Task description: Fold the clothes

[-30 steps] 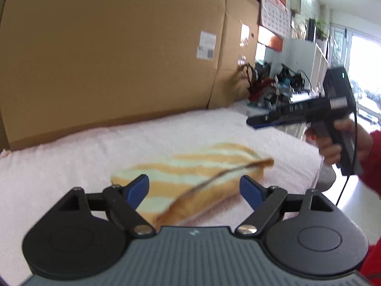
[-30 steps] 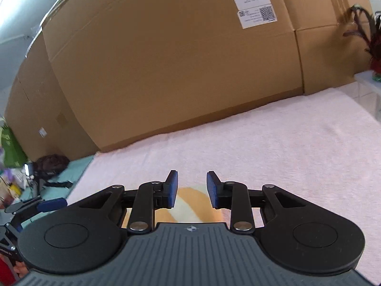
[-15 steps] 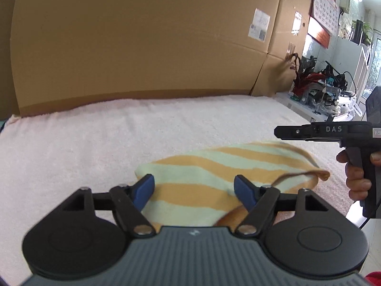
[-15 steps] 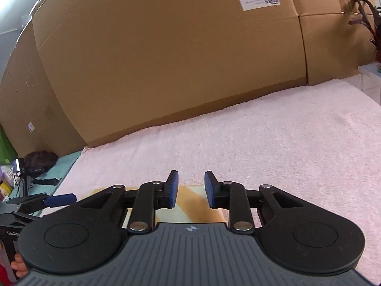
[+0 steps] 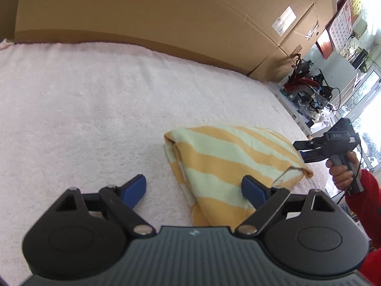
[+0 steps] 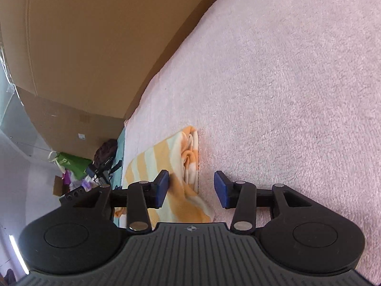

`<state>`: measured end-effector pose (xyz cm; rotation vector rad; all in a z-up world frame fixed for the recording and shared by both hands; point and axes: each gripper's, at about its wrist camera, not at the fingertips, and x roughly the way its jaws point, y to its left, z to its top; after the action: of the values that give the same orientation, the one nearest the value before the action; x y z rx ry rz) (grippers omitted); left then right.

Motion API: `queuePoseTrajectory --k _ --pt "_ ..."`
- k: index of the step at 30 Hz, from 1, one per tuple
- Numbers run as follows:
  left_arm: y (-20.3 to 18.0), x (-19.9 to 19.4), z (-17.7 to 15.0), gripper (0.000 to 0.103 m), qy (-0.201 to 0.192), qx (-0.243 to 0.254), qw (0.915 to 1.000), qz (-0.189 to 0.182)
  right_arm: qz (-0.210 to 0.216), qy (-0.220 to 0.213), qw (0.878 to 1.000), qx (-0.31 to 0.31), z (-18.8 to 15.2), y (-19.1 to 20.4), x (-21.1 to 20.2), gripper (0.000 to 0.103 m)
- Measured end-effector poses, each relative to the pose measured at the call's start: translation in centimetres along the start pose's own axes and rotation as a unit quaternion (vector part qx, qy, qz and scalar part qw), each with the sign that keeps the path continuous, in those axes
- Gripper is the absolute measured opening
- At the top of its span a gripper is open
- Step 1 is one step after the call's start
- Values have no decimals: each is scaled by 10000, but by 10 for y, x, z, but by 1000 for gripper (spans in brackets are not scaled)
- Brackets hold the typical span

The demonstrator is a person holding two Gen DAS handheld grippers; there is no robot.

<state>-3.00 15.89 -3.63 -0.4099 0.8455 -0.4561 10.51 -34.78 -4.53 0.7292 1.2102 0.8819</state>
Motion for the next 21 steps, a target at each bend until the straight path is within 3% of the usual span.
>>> queuePoseTrajectory --k 3,8,12,16,21 --pt "-2 6 2 101 114 54 9997 -207 226 297 9993 -64 8 2 9 50" --pt "-4 20 10 101 239 68 9981 -567 435 667 9963 -334 12 14 25 52" --pt "-4 28 16 102 269 60 9970 -719 514 834 9937 -551 18 24 38 61" --pt "1 30 17 102 211 11 9955 -926 609 752 9932 -649 17 21 36 64" --pt "16 27 17 102 210 -225 9909 -1310 729 650 9922 -771 16 17 34 59"
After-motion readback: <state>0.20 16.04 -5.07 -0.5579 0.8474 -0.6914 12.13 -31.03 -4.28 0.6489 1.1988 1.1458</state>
